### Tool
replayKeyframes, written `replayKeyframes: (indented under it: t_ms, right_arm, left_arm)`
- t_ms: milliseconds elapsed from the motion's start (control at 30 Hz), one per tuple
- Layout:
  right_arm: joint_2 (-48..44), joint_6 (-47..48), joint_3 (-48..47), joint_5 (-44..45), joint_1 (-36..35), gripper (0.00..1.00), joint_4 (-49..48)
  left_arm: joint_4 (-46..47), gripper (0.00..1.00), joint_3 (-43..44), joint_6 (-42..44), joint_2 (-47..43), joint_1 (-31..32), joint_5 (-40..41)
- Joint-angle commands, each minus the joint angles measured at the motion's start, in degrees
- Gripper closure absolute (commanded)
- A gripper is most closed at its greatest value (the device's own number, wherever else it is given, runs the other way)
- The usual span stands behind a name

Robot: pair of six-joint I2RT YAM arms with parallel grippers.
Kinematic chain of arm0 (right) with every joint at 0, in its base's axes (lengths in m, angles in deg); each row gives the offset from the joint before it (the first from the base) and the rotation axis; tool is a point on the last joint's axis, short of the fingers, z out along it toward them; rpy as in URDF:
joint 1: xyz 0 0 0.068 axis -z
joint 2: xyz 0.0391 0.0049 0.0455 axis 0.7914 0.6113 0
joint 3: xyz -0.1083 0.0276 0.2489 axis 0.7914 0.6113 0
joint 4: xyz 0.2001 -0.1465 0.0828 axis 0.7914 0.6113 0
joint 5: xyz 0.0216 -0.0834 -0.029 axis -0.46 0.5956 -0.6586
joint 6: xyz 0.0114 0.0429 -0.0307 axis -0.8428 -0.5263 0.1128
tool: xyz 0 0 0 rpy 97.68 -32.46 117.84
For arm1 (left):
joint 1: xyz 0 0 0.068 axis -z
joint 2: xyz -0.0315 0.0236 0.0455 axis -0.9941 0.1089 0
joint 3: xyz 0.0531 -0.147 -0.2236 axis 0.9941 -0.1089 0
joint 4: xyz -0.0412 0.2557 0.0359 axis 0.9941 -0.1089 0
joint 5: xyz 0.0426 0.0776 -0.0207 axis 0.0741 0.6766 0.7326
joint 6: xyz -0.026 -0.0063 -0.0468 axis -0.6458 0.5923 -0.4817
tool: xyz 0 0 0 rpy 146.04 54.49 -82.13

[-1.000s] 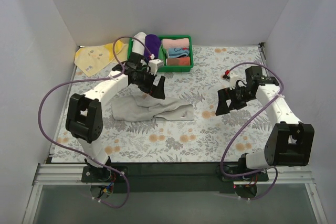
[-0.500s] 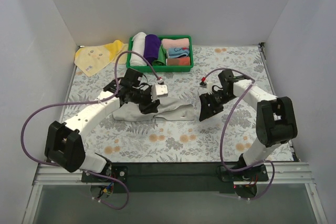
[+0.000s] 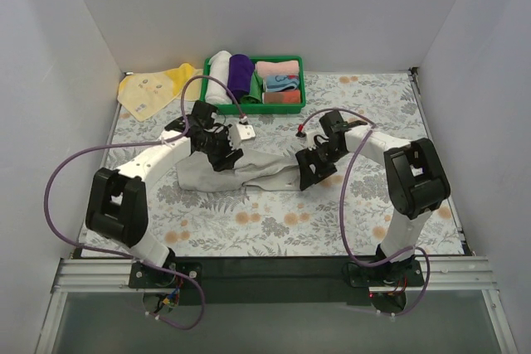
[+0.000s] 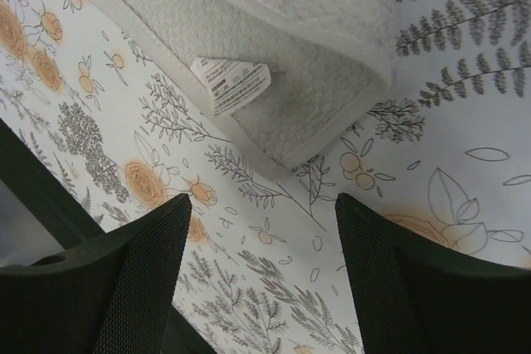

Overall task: Roll the towels
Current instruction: Flatten the towel

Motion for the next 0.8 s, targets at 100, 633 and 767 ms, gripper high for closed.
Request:
replayKeyframes:
  t_ms: [100, 633, 767]
  right_arm:
    - [2.9, -2.9, -1.7, 6.3, -2.7, 0.3, -4.5]
    - [10.0, -1.5, -2.2, 16.6, -6.7, 0.99, -5.4]
    - [4.1, -0.1, -0.3, 18.1, -5.2, 0.99, -5.3]
  left_arm:
    - [-1.7, 0.45, 5.1, 7.1, 6.2, -3.8, 0.9]
    - [1.2, 0.81, 8.4, 3.9, 15.0, -4.0, -0.6]
    - [-3.4, 1.0, 14.0, 2.3, 11.8, -5.4, -2.7]
